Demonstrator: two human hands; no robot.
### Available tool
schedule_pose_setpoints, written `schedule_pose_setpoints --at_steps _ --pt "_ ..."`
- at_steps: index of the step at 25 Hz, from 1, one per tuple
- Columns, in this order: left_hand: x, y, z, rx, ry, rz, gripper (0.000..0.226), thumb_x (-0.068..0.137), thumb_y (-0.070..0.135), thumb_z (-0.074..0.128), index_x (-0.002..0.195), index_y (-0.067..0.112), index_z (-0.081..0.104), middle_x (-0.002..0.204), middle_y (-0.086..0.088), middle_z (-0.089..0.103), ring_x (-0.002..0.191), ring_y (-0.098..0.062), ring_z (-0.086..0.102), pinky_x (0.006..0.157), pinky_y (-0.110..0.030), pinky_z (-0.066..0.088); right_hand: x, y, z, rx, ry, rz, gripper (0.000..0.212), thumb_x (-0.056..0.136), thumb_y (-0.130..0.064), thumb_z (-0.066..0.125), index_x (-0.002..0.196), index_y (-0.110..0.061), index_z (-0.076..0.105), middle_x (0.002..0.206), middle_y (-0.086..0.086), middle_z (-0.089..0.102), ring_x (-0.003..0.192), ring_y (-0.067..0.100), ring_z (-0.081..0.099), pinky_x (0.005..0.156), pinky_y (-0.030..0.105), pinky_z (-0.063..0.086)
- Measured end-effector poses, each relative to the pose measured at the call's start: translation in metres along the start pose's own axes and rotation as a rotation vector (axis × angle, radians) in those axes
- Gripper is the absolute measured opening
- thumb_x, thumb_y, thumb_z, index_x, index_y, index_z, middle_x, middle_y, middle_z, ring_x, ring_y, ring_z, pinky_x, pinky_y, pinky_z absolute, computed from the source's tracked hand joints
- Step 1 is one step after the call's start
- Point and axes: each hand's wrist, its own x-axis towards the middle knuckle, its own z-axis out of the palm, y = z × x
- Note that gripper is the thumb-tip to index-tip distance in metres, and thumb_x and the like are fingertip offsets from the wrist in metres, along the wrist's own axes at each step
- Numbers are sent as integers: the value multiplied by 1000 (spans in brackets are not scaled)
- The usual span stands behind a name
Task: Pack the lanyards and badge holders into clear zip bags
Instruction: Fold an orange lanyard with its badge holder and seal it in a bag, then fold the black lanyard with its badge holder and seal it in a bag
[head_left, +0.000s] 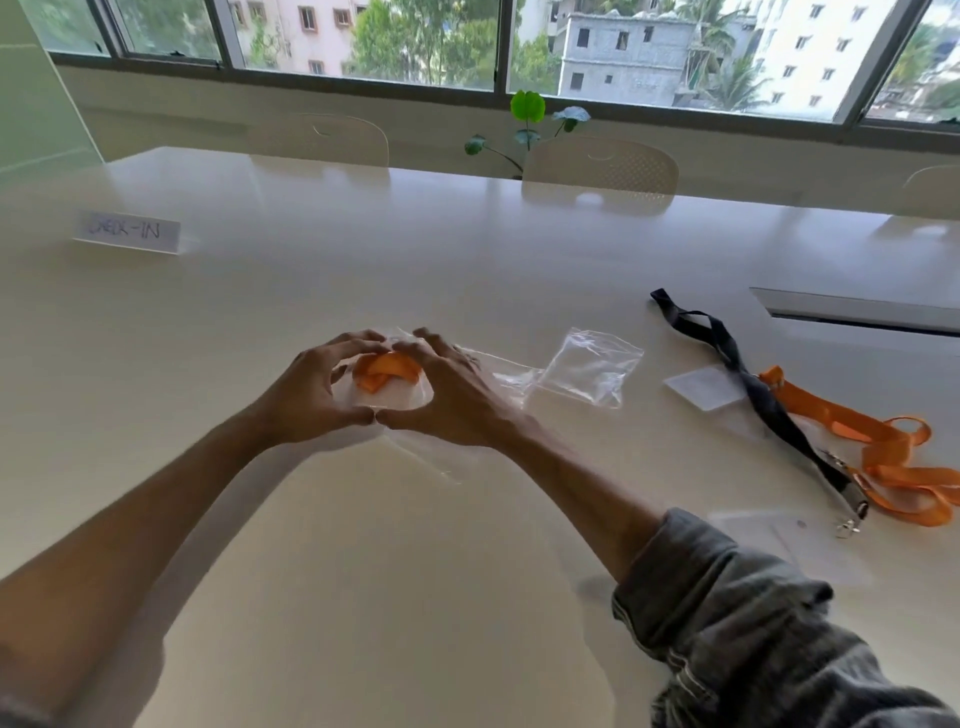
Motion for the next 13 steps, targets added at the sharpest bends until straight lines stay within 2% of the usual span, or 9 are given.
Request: schedule_pose_setpoints --at_steps 3,6,9,13 --pt "12 -25 -10 -38 -54 -8 77 64 10 89 133 13 55 142 2 47 134 -17 44 107 -34 42 -5 5 12 -182 -87 128 102 75 -81 50 154 -31 9 161 9 17 147 32 17 117 55 18" --pt "21 -36 -11 -127 -107 -26 76 61 12 90 130 16 58 142 7 47 132 -11 46 99 -12 41 -22 13 10 -293 -197 246 102 74 -88 32 154 -32 3 164 9 7 150 31 3 120 53 8" --pt "26 -35 -7 -162 -173 -33 77 58 17 91 128 23 59 142 14 46 130 -5 47 103 -16 38 -46 24 -3 -308 -232 256 96 76 -89 23 154 -35 6 165 0 0 151 21 -3 122 44 2" --pt "25 -22 2 -105 -253 -24 80 59 28 92 131 32 56 144 18 44 133 -2 41 110 -27 32 -73 36 -24 -316 -259 276 91 79 -86 27 154 -38 6 165 -5 0 151 16 -4 122 42 0"
